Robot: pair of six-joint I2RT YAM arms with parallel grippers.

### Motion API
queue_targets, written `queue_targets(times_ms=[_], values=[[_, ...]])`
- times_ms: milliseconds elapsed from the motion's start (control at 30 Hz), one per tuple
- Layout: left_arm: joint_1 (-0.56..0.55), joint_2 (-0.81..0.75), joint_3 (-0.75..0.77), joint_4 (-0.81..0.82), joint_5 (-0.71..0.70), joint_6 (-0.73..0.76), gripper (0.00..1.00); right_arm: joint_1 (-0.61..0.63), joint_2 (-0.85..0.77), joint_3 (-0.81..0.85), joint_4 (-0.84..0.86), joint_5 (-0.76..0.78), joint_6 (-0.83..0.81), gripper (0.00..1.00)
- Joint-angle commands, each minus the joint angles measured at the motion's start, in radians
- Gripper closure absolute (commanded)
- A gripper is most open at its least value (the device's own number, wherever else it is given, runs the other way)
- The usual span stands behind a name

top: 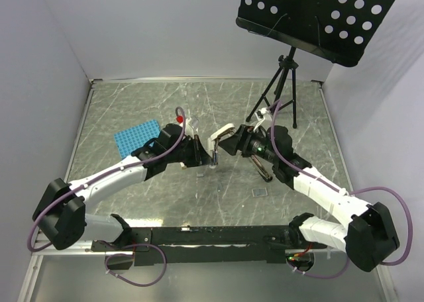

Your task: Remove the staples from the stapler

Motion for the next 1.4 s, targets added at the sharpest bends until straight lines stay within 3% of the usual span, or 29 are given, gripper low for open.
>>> queue_targets(times_ms=[0, 333, 567, 733, 833, 867, 933, 967, 1033, 1067, 1267, 1367], values=[[0.002, -0.025, -0.014, 0.088, 0.044, -0.033, 0.99, 0.046, 0.011, 0.092, -0.004, 0.055, -0.035, 0.20], [0.002, -0.054, -0.034, 0.131, 0.044, -0.050, 0.99, 0.147, 0.081, 0.201, -0.188, 0.283, -0.055, 0.26], [0.000, -0.074, -0.037, 0.137, 0.049, -0.061, 0.99, 0.193, 0.132, 0.242, -0.194, 0.306, -0.068, 0.30], [0.002, -0.082, -0.039, 0.131, 0.044, -0.052, 0.99, 0.196, 0.150, 0.230, -0.136, 0.259, -0.062, 0.41], [0.000, -0.082, -0.039, 0.127, 0.046, -0.043, 0.99, 0.198, 0.152, 0.226, -0.129, 0.259, -0.059, 0.61], [0.002, -0.083, -0.042, 0.127, 0.047, -0.039, 0.99, 0.198, 0.146, 0.223, -0.128, 0.262, -0.061, 0.74], [0.002, -0.088, -0.047, 0.128, 0.046, -0.032, 0.99, 0.198, 0.143, 0.221, -0.129, 0.276, -0.065, 0.82], [0.002, -0.094, -0.048, 0.127, 0.041, -0.027, 0.96, 0.198, 0.138, 0.226, -0.134, 0.279, -0.073, 0.89], [0.002, -0.099, -0.048, 0.111, 0.032, -0.016, 0.86, 0.196, 0.134, 0.233, -0.152, 0.288, -0.084, 0.92], [0.002, -0.102, -0.044, 0.107, 0.034, -0.010, 0.74, 0.196, 0.132, 0.247, -0.162, 0.312, -0.097, 0.94], [0.000, -0.111, -0.024, 0.098, 0.119, 0.040, 0.36, 0.141, 0.144, 0.284, -0.206, 0.332, -0.160, 0.99], [0.000, -0.109, -0.004, 0.058, 0.153, 0.080, 0.31, 0.074, 0.157, 0.290, -0.264, 0.326, -0.205, 0.99]])
